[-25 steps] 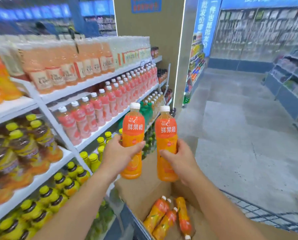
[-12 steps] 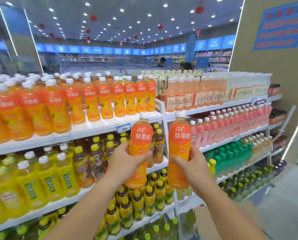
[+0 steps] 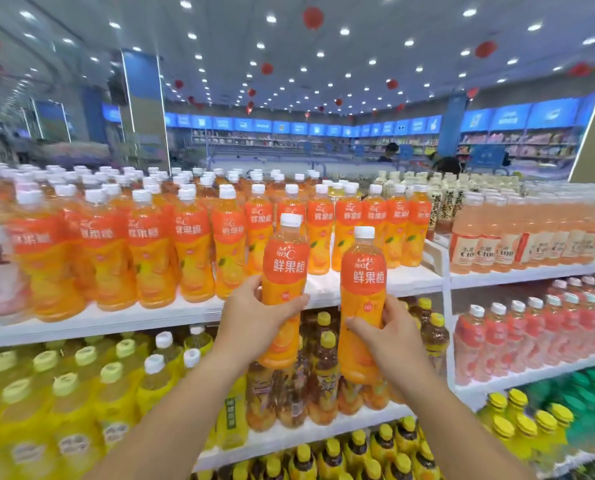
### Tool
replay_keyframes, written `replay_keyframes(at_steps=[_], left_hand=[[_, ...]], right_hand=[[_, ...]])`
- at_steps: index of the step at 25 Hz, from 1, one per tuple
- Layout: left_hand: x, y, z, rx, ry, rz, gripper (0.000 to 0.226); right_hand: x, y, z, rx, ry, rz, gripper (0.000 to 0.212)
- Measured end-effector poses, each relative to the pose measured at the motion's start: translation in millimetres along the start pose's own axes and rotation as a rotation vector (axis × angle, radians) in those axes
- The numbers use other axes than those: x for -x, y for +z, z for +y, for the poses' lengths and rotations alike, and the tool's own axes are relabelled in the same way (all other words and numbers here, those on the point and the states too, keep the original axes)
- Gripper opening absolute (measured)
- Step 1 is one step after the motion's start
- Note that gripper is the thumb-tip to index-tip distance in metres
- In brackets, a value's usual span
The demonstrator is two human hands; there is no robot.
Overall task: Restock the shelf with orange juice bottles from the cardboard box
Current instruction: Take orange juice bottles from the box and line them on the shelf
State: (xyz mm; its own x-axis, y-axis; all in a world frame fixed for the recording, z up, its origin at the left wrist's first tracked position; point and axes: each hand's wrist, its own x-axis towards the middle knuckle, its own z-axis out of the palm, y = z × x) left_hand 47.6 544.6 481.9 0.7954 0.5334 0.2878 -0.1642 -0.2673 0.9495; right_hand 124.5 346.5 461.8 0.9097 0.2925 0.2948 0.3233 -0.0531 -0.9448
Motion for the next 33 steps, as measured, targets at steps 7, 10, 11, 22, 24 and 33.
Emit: replay_keyframes(at_steps=[7,10,11,22,24,33], left_hand=[[-58.6,-13.4,-15.2,0.027,0.066,0.054,0.03],[-76.3,-0.5,-20.8,0.028,0.078,0.116,0.031],[-80.7,5.1,-21.6,0.021,0.083,0.142,0.031],[-124.0,39.4,-26.4,-0.11,0.073,0.331,0.035],[-129.1,38.8,-29.7,-0.098,0.057,0.32,0.04],[-128.1,40.0,-54.9,-0.219,0.049,0.335,0.037]], right_hand=[[-75.0,56.2,7.5,-0.007,-0.038,-0.053,0.032],[-106.9,62.2,7.5,-0.022,-0.086,-0.097,0.034],[-116.8,62.2,7.8,-0.031,-0.102,-0.109,0.035],[-193.1,70.7,29.9,-0.104,-0.183,-0.218,0.039],[-198.3,76.2,35.5,-0.115,-0.178,-0.22,0.039],[-196.8,81.4,56.2,-0.201,-0.162,-0.276,0.041]])
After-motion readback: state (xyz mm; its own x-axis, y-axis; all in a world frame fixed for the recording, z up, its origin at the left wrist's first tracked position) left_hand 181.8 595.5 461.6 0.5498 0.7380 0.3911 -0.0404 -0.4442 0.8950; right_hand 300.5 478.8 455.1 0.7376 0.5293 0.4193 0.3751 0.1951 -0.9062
